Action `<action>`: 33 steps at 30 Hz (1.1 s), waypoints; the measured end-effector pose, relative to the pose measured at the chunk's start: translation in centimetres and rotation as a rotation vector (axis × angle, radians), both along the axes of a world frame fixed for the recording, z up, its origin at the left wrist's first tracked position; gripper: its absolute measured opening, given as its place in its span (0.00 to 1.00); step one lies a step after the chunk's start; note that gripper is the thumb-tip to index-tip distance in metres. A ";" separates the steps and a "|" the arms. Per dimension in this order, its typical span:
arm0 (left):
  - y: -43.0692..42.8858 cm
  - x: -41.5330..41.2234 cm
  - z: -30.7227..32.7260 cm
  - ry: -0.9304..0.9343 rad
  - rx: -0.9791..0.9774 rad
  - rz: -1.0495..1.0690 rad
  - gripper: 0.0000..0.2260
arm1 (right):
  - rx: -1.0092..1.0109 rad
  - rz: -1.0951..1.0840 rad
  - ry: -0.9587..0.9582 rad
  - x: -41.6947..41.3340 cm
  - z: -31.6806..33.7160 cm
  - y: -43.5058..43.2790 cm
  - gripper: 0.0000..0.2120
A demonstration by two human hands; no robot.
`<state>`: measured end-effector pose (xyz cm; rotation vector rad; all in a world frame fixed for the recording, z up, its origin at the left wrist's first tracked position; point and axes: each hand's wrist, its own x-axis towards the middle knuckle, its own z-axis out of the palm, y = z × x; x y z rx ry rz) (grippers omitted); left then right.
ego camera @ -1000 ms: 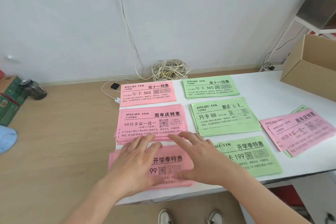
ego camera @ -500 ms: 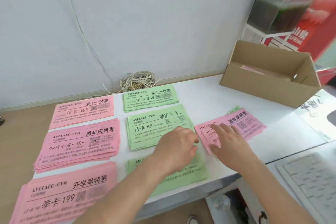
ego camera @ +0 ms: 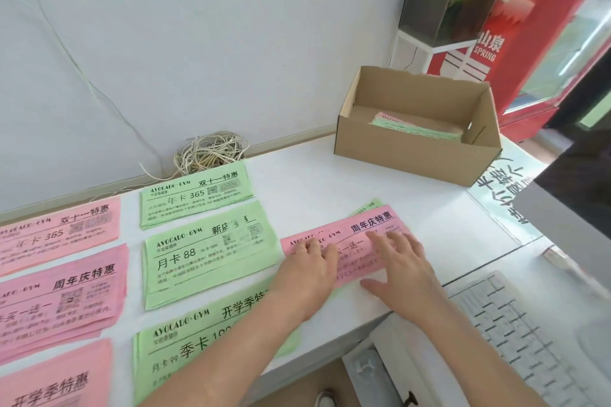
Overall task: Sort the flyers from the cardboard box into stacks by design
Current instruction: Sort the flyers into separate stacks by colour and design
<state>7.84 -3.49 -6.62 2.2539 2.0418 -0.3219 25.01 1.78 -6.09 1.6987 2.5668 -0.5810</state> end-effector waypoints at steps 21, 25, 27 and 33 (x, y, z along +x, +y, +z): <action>1.6 0.1 1.4 -0.196 0.079 0.076 0.13 | -0.339 -0.571 0.737 1.5 2.0 6.5 0.15; 1.9 -1.4 1.7 -0.276 0.111 0.144 0.10 | -0.399 -0.563 0.671 2.2 1.8 6.6 0.15; 1.8 -1.7 1.7 -0.335 0.090 0.187 0.12 | -0.344 -0.530 0.585 2.2 1.4 6.7 0.10; 1.9 -2.0 1.9 -0.463 0.058 0.275 0.18 | -0.138 -0.502 0.461 1.9 1.1 6.7 0.10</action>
